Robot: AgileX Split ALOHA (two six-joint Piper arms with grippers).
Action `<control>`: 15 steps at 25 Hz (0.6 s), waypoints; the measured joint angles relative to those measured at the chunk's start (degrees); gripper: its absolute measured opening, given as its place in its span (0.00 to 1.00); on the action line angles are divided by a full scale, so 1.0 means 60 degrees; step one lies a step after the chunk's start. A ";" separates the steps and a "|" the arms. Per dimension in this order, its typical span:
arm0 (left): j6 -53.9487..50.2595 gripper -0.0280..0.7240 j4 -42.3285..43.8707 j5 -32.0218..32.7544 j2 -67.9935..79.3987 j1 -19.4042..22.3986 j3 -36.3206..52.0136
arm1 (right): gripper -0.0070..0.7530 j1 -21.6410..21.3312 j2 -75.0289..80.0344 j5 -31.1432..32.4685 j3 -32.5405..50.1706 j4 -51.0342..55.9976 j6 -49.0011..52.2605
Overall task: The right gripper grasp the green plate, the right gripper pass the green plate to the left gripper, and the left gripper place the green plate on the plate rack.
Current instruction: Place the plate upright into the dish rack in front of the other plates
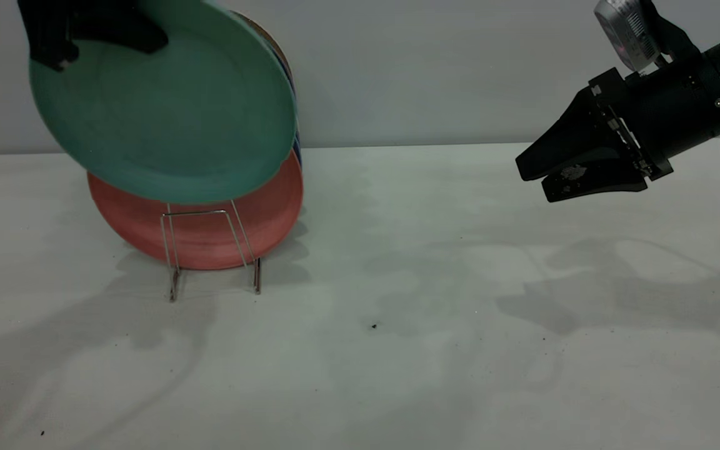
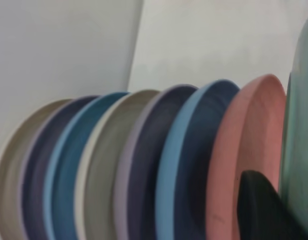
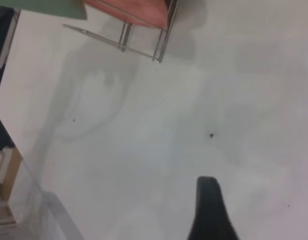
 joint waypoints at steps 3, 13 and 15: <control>0.0014 0.21 0.0018 -0.0037 0.0202 0.0000 0.0000 | 0.71 0.0000 0.0000 0.0000 0.0000 -0.0031 0.0000; 0.0031 0.21 0.0118 -0.0419 0.0881 0.0000 0.0000 | 0.71 0.0000 0.0000 -0.0047 0.0000 -0.0130 0.0000; 0.0031 0.21 0.0148 -0.0447 0.1036 0.0000 0.0000 | 0.71 0.0000 0.0000 -0.0068 0.0000 -0.0133 0.0000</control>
